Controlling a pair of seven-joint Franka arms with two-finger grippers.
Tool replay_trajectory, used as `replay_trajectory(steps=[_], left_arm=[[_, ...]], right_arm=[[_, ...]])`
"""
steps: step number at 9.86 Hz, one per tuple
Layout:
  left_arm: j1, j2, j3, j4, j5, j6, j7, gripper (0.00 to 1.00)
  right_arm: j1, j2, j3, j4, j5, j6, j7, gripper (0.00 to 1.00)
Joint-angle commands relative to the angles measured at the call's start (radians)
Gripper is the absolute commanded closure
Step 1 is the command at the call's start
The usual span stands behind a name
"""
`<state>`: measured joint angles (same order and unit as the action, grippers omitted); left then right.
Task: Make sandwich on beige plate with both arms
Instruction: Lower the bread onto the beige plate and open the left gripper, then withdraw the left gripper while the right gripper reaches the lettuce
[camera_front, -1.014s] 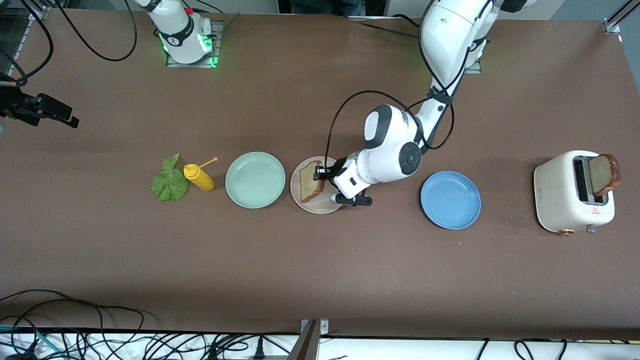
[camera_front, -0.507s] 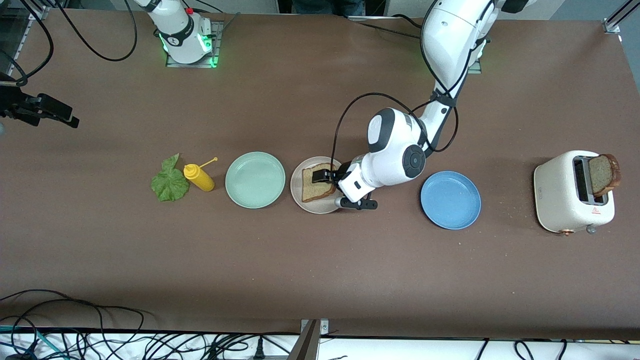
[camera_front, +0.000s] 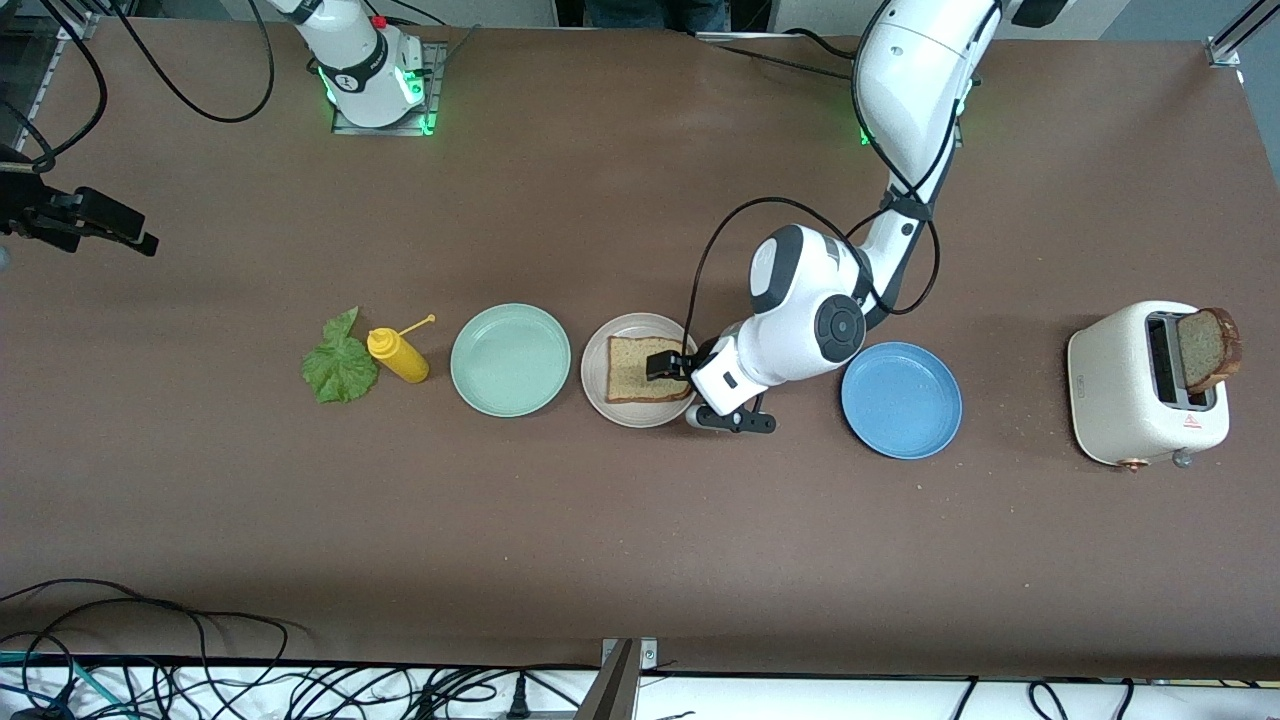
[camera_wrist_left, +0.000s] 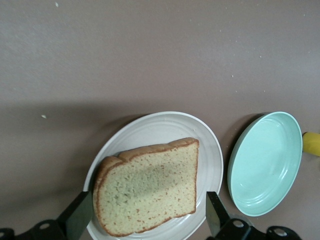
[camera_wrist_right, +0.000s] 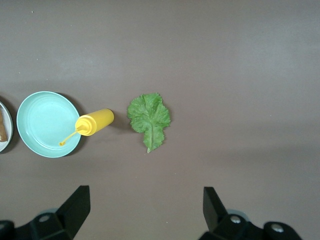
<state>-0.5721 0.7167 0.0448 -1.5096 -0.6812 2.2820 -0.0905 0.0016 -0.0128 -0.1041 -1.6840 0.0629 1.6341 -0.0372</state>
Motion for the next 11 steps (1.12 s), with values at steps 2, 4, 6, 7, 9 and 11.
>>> replay_trajectory(steps=[2,4,6,7,9,11], left_arm=[[0.052,-0.042,0.01,0.009,0.043,-0.065,0.003,0.0],[0.102,-0.06,0.02,0.011,0.179,-0.105,0.002,0.0],[0.159,-0.074,0.021,0.012,0.25,-0.142,0.0,0.0],[0.176,-0.085,0.033,0.012,0.297,-0.16,-0.002,0.0],[0.179,-0.115,0.096,0.016,0.374,-0.234,-0.002,0.0],[0.179,-0.147,0.133,0.035,0.5,-0.356,-0.002,0.0]], right_arm=[[0.0,0.005,0.004,0.024,0.012,-0.02,0.005,0.0],[0.0,0.005,0.004,0.024,0.012,-0.022,0.003,0.0],[0.0,0.005,0.006,0.024,0.009,-0.022,0.002,0.0],[0.001,0.005,0.006,0.023,0.002,-0.022,0.003,0.0],[0.003,0.043,0.006,0.02,0.008,-0.011,0.006,0.0],[0.015,0.092,0.006,0.023,0.002,0.07,0.005,0.0]])
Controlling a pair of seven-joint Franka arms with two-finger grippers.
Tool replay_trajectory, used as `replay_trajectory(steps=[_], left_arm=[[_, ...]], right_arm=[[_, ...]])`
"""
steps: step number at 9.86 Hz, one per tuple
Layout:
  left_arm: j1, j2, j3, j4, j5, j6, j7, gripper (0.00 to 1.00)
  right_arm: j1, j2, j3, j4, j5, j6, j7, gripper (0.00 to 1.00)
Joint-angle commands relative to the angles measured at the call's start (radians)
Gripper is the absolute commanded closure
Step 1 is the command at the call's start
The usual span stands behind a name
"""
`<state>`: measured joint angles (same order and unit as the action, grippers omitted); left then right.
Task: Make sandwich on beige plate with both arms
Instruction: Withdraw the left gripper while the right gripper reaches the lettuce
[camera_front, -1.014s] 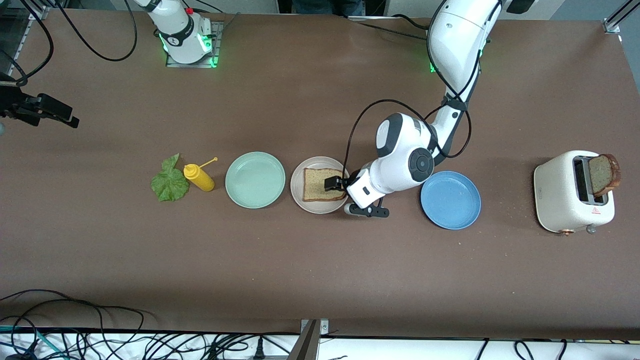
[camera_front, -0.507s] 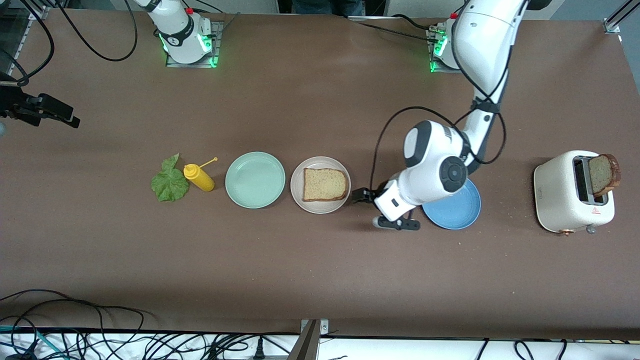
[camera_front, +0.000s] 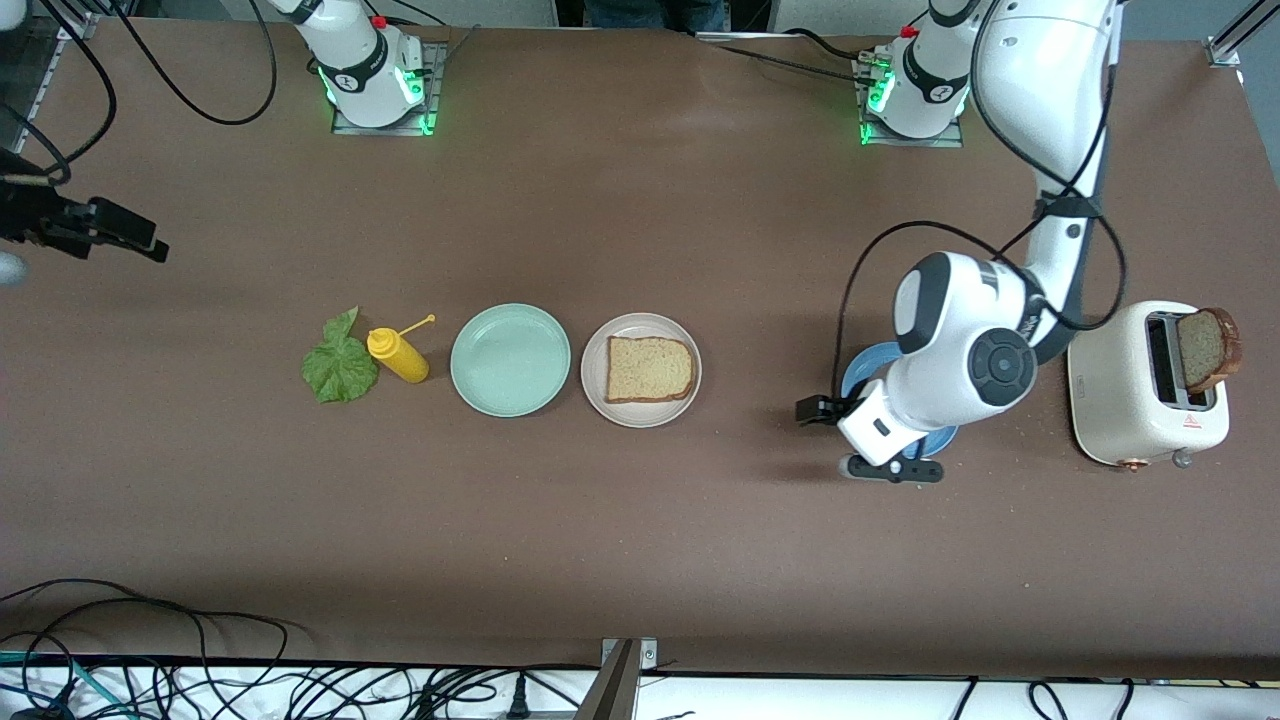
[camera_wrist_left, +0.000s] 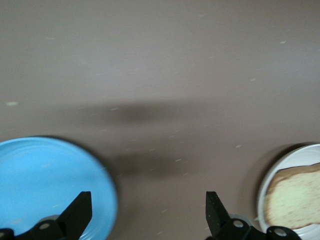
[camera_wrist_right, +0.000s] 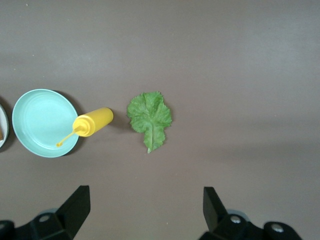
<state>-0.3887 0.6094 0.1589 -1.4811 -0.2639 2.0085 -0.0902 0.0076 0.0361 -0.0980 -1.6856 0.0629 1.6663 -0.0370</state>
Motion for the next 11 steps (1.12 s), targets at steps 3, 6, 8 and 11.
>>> replay_trajectory(steps=[3,6,8,11], left_arm=[[-0.002,-0.066,0.103,0.073,0.163,-0.278,-0.002,0.0],[0.008,-0.118,0.129,0.074,0.16,-0.342,-0.002,0.0],[0.011,-0.132,0.129,0.074,0.161,-0.372,-0.005,0.0],[0.014,-0.146,0.131,0.074,0.163,-0.393,-0.003,0.0]], right_arm=[[0.015,0.141,0.0,0.023,-0.003,0.082,0.006,0.0],[0.046,0.277,-0.003,0.008,-0.008,0.176,0.008,0.0],[0.048,0.339,-0.003,-0.029,-0.02,0.31,0.009,0.0],[0.058,0.373,-0.002,-0.124,-0.005,0.403,0.038,0.0]])
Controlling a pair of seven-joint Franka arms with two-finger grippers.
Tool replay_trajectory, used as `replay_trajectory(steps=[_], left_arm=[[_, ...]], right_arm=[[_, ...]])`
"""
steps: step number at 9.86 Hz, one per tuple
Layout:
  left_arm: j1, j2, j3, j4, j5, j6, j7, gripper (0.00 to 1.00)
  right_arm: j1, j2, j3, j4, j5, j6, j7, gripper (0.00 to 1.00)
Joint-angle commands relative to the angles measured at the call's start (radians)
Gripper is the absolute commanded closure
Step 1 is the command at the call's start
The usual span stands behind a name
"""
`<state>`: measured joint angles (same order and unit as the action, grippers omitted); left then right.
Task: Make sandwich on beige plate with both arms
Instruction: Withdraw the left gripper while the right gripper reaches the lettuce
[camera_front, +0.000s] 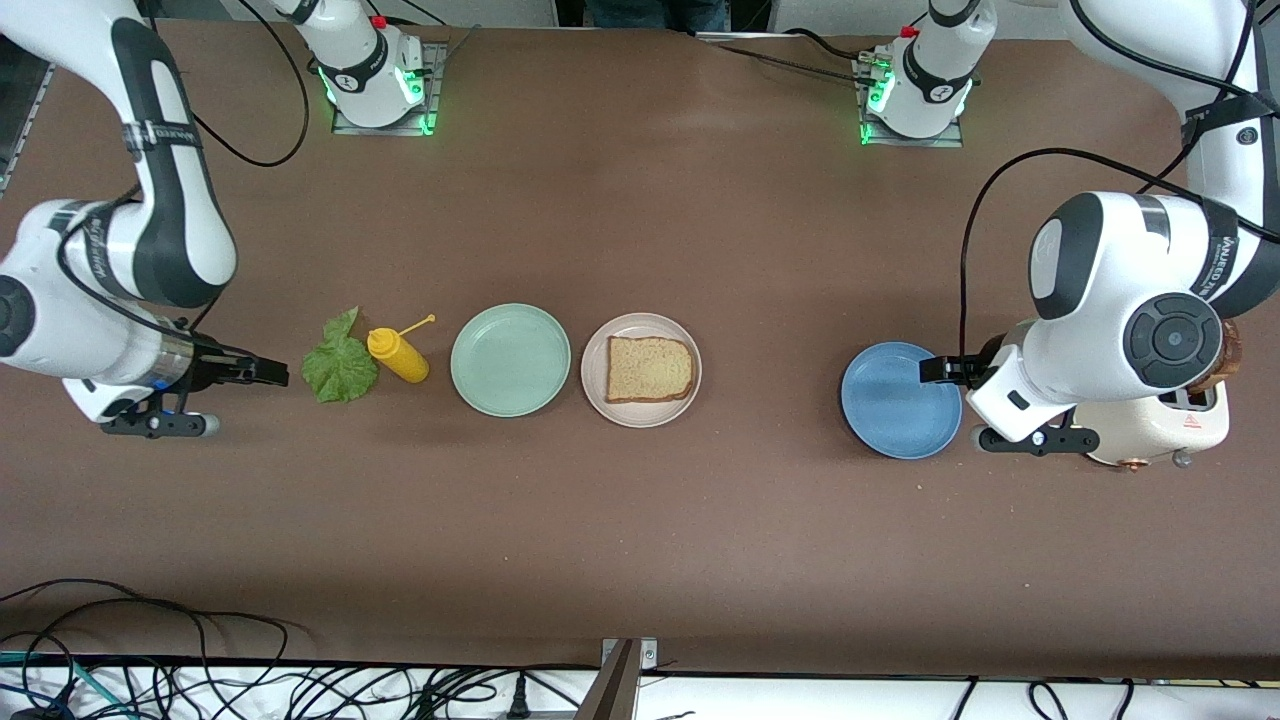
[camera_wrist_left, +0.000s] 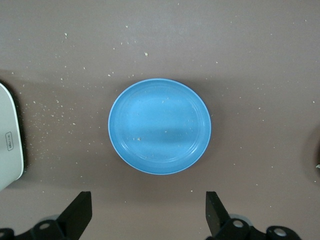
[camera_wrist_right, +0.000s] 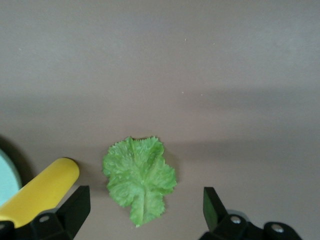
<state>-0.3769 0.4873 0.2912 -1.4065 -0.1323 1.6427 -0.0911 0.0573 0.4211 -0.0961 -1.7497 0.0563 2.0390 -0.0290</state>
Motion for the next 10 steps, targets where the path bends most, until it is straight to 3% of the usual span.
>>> replay_trajectory(steps=[1,5,7,10], left_arm=[[0.012,-0.032,-0.001,0.0,0.033,-0.04,-0.001,0.0],[0.049,-0.072,-0.004,0.0,0.042,-0.063,0.008,0.0],[0.058,-0.13,-0.014,-0.017,0.107,-0.066,0.02,0.0],[0.088,-0.235,-0.015,-0.084,0.111,-0.072,0.074,0.0]], right_arm=[[0.018,-0.008,-0.002,-0.097,0.004,0.045,0.031,0.0],[0.036,-0.005,-0.001,-0.293,0.004,0.263,0.027,0.0],[0.038,0.001,0.006,-0.336,0.002,0.318,0.027,0.0],[0.044,0.031,0.006,-0.343,0.002,0.339,0.023,0.0]])
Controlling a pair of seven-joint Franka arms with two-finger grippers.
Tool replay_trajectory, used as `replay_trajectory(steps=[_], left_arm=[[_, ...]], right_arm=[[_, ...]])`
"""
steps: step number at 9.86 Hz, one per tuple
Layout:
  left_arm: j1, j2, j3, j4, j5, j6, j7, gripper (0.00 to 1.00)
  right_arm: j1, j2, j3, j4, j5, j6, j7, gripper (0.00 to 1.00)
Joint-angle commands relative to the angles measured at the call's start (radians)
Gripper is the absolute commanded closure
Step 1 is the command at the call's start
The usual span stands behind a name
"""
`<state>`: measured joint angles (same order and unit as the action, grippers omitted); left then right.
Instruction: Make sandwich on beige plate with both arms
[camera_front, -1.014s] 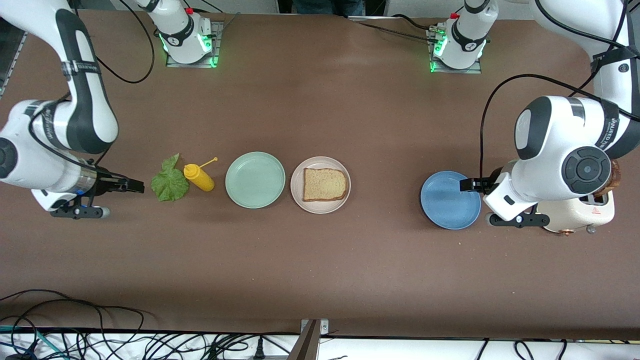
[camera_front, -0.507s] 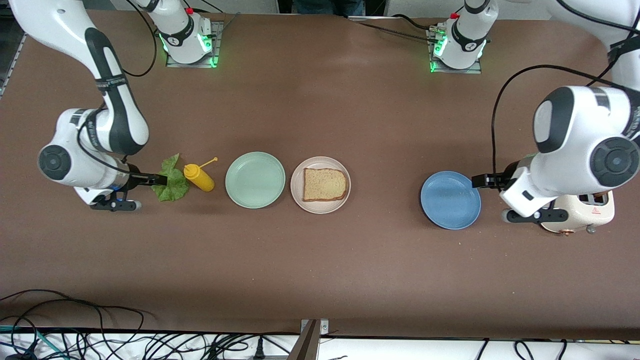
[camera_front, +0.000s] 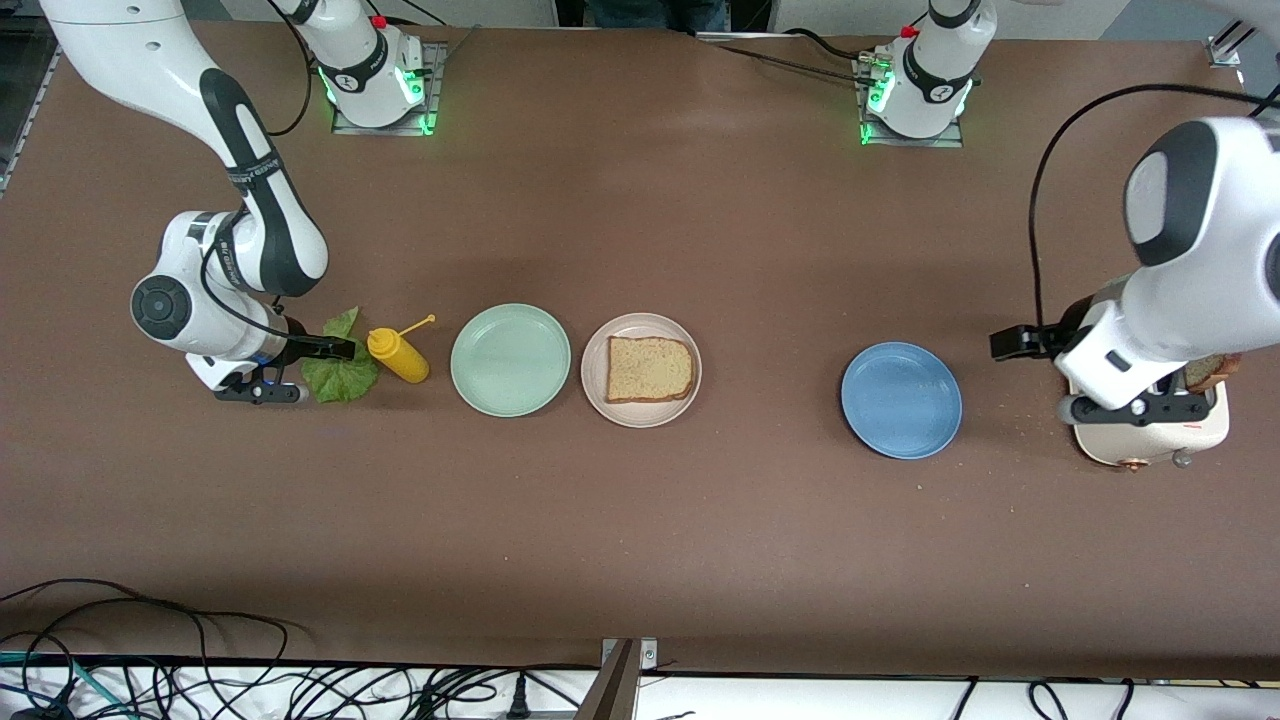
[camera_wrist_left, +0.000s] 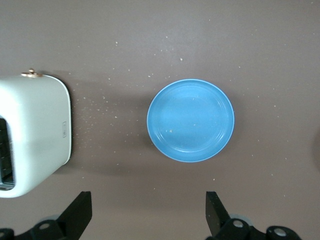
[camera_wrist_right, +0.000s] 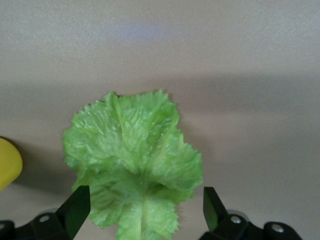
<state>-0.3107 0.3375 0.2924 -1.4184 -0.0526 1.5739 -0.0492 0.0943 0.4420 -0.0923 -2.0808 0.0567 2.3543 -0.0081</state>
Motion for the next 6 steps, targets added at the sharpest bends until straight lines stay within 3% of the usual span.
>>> replay_trajectory(steps=[1,5,6], left_arm=[[0.034,-0.122,-0.016,-0.1,0.028,-0.003,0.034,0.0],[0.048,-0.212,-0.016,-0.132,0.027,-0.075,0.049,0.0],[0.064,-0.225,-0.018,-0.132,0.028,-0.095,0.055,0.0]], right_arm=[[0.005,0.035,0.002,-0.012,0.002,0.043,0.0,0.0],[0.007,0.076,0.002,-0.012,0.002,0.085,-0.01,0.0],[0.005,0.086,0.002,-0.012,0.0,0.097,-0.01,0.07]])
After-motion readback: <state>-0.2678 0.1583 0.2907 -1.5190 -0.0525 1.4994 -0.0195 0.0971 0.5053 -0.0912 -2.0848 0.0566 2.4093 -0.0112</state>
